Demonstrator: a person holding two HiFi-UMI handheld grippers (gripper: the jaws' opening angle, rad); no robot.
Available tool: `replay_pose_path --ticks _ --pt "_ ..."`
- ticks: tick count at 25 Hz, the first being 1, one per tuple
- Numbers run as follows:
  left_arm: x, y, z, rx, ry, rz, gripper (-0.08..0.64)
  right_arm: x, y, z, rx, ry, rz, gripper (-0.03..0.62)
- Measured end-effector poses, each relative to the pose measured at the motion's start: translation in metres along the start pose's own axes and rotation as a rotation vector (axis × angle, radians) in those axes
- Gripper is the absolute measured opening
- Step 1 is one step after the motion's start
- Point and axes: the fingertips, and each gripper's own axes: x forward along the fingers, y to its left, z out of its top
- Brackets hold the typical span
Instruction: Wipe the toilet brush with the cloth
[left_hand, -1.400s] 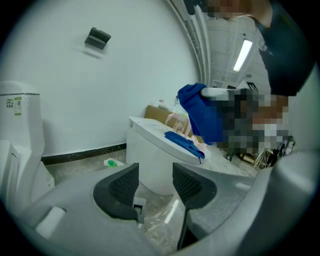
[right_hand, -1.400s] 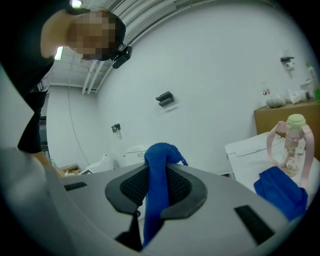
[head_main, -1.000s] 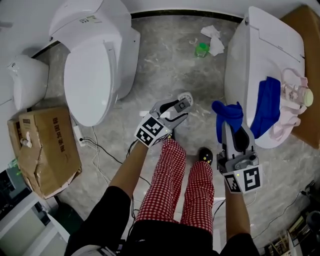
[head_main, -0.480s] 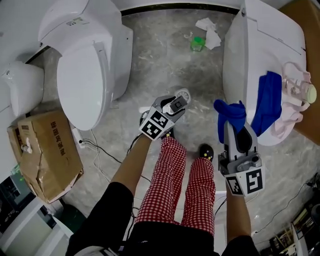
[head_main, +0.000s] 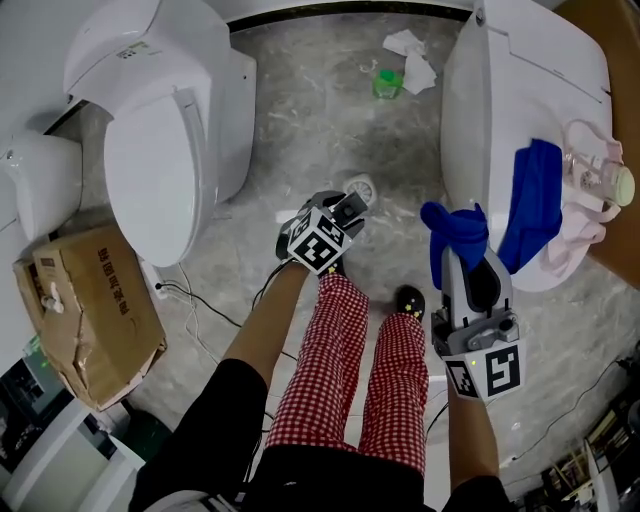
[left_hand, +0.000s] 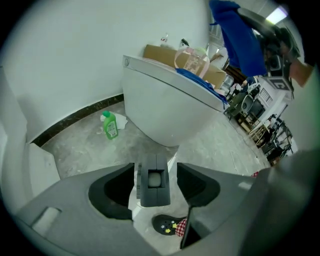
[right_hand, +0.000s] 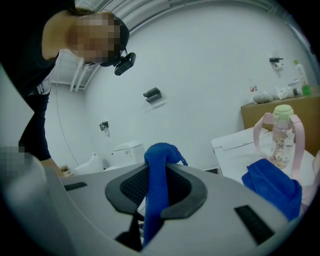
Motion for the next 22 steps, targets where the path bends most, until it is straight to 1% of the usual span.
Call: replay_pose_path --ticks 2,4,6,8,11,12,15,19,22 --pt "0.005 0.002 0.0 -0.005 0.022 0.004 0.252 0.0 0.0 0.0 0.001 0.0 0.005 0.066" --pt "0.01 0.005 -0.001 0.017 0.049 0.017 0.252 -0.001 0.0 0.0 0.004 -0.001 0.009 0.066" --pt "0.016 0.005 -0.004 0.029 0.081 0.012 0.252 -0.003 0.0 0.0 0.006 -0.005 0.002 0.066" --pt "0.023 0.005 -0.009 -0.003 0.115 -0.001 0.252 -0.006 -0.002 0.001 -0.003 -0.013 -0.014 0.066" --pt "0.031 0.006 -0.013 -0.09 0.14 -0.019 0.252 -0.009 -0.004 0.003 -0.009 -0.021 -0.032 0.066" --pt "0.033 0.006 -0.014 -0.098 0.147 -0.02 0.252 -0.01 -0.004 0.003 -0.007 -0.021 -0.036 0.066" --pt "0.038 0.009 -0.018 -0.074 0.18 -0.009 0.252 -0.011 -0.007 0.002 -0.003 -0.014 -0.045 0.066" --pt "0.043 0.012 -0.02 -0.074 0.189 0.005 0.25 -0.011 -0.008 0.001 0.005 -0.009 -0.057 0.066" --pt "0.045 0.016 -0.017 -0.089 0.17 0.028 0.239 -0.012 -0.01 0.0 0.016 -0.011 -0.067 0.066"
